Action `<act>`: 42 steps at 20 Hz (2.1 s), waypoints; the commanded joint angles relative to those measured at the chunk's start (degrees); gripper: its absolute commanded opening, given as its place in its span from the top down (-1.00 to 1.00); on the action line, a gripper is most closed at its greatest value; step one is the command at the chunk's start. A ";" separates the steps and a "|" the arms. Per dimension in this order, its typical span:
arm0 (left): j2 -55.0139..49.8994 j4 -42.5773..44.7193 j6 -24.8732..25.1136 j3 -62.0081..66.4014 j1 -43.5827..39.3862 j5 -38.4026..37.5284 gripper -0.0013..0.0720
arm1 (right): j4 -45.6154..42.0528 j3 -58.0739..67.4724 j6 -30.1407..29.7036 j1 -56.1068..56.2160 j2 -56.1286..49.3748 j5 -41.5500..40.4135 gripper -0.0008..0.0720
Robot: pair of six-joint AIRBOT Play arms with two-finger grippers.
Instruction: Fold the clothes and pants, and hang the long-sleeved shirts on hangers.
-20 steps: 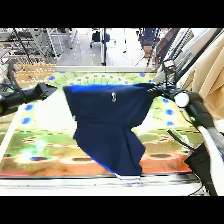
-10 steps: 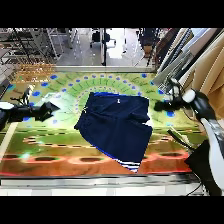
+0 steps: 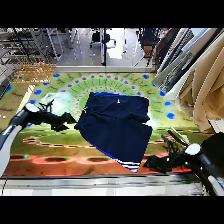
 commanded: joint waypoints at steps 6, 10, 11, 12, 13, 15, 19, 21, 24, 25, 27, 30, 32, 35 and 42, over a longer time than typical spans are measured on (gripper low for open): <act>-4.24 -3.37 -3.04 -0.07 -4.28 9.33 -0.41 | 10.12 -8.39 -6.64 -0.17 0.66 -9.22 -0.42; -5.22 -3.98 -3.08 -0.09 -4.33 9.68 -0.16 | 16.59 -8.22 -11.47 5.27 -8.83 -12.94 -0.38; -5.57 -4.00 -3.08 -0.09 -4.33 9.55 -0.16 | 17.44 -8.22 -11.67 7.93 -11.23 -14.97 -0.38; -5.81 -4.07 -3.10 -0.09 -4.35 9.53 -0.16 | 18.58 -8.22 -11.67 10.47 -13.31 -17.51 -0.30; -6.03 -4.04 -3.08 -0.09 -4.33 9.51 -0.16 | 20.44 -8.22 -12.11 12.66 -14.82 -20.17 0.12; -6.21 -4.04 -3.08 -0.09 -4.31 9.60 0.59 | 23.15 -8.00 -13.51 14.21 -14.88 -22.12 0.95; -5.75 -5.51 -1.36 0.17 -3.39 8.98 0.95 | 21.31 -5.07 -14.73 14.21 -7.80 -18.67 0.95; -4.07 -5.51 1.55 0.94 -2.14 5.92 0.95 | 17.27 -2.49 -11.58 14.16 -1.68 -16.39 0.95; -0.48 -4.57 1.46 0.98 0.26 0.83 0.95 | 6.08 3.13 -2.67 14.16 7.63 -12.70 0.96; 0.24 -3.63 1.31 0.98 0.50 -0.85 0.95 | 3.61 4.94 -1.09 14.16 10.16 -11.21 0.96; -0.02 -3.17 -0.07 0.59 0.33 -3.19 0.81 | 2.12 7.63 0.55 14.16 14.19 -10.03 0.96; -1.14 -3.19 -6.08 -2.16 -1.18 -3.15 -0.82 | 2.86 8.26 1.51 14.19 15.82 -9.68 0.96; -1.90 -3.34 -6.49 -3.96 -1.84 -3.06 -0.81 | 2.80 8.26 1.73 14.19 15.61 -9.75 0.95; -3.23 -4.72 -8.02 -5.70 -2.05 -0.48 -0.81 | 2.80 8.26 1.68 14.19 15.63 -10.08 0.95; -4.28 -12.83 -8.00 -5.73 -2.03 14.97 0.65 | 2.47 8.26 0.20 14.19 15.63 -8.31 0.95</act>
